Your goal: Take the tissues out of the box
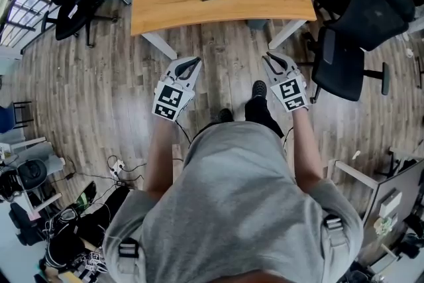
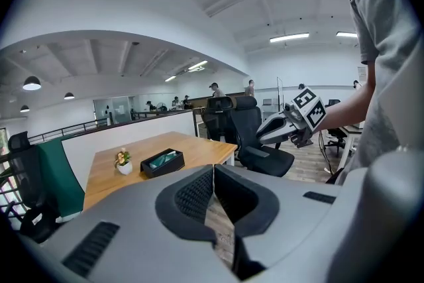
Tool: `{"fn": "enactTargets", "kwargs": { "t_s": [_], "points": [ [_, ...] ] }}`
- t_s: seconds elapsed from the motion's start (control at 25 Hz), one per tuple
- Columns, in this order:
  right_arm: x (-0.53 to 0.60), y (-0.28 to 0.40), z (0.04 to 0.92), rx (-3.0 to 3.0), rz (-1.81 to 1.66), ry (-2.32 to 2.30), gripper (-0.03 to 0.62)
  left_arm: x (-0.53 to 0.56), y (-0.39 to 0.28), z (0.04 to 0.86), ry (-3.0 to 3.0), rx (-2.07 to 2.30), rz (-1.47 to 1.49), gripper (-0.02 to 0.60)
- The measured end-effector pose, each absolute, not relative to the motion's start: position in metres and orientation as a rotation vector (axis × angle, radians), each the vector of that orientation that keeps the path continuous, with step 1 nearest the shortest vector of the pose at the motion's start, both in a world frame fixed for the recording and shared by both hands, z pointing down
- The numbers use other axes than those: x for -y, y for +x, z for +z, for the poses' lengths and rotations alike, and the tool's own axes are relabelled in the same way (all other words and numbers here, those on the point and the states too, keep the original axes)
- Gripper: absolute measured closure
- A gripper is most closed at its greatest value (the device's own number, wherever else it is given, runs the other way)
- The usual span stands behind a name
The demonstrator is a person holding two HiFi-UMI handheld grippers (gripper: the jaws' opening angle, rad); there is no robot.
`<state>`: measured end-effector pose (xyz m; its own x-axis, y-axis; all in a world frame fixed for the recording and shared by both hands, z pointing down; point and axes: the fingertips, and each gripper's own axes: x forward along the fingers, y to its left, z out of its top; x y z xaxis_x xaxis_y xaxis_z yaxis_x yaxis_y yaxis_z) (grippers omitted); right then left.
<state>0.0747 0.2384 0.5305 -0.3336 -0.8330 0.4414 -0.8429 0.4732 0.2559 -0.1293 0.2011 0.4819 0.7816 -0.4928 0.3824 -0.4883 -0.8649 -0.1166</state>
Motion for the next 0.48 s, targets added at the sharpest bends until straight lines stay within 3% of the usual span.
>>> {"fn": "enactTargets", "kwargs": {
  "t_s": [0.24, 0.48],
  "points": [
    [-0.237, 0.071, 0.5288, 2.224, 0.026, 1.39, 0.449, -0.2004, -0.1257, 0.4783, -2.976, -0.79, -0.6, 0.555],
    [-0.2391, 0.072, 0.529, 2.194, 0.014, 1.394, 0.416, -0.2001, -0.1313, 0.4814, -2.934, -0.797, -0.635, 0.472]
  ]
}}
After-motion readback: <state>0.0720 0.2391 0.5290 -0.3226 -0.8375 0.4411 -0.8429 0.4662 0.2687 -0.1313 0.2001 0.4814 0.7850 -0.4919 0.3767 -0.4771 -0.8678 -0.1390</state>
